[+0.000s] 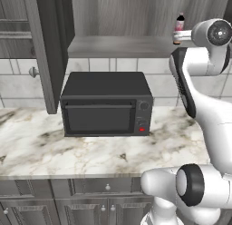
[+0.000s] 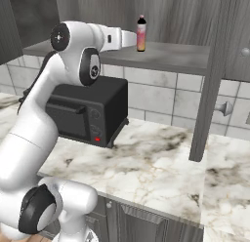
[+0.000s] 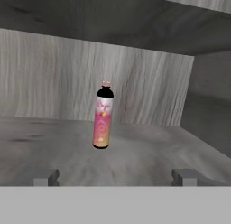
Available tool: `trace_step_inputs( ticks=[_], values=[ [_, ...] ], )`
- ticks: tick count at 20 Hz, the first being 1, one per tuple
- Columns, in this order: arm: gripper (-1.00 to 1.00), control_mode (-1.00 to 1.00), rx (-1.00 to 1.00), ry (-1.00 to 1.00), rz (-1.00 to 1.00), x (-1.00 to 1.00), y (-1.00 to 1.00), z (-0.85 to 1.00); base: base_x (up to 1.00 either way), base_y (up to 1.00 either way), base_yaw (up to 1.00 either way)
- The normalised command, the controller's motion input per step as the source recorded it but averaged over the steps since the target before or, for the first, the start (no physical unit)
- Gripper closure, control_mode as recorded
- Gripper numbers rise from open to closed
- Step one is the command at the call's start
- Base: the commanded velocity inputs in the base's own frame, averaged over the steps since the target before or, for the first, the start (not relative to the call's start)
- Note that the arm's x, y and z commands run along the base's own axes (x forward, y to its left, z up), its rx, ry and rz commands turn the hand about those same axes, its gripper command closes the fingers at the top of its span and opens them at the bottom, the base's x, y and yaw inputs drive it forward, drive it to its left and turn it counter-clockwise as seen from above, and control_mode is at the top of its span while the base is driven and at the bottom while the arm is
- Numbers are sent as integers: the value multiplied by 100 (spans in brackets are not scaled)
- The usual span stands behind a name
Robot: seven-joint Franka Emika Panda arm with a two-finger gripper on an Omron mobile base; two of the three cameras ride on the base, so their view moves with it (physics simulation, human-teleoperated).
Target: Sort all alcoholic drinks to one cabinet, and non-alcoholic drinks to the other.
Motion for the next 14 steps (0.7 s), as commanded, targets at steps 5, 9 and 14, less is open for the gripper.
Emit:
trace_step_inputs(
  ticks=[5,9,14],
  values=[
    [-100,-100,-1,0,3,-33,20,0,0,0,0],
    [-100,-100,0,-2,2,-38,20,0,0,0,0],
    [-100,-100,0,-3,2,-39,17,0,0,0,0]
  ],
)
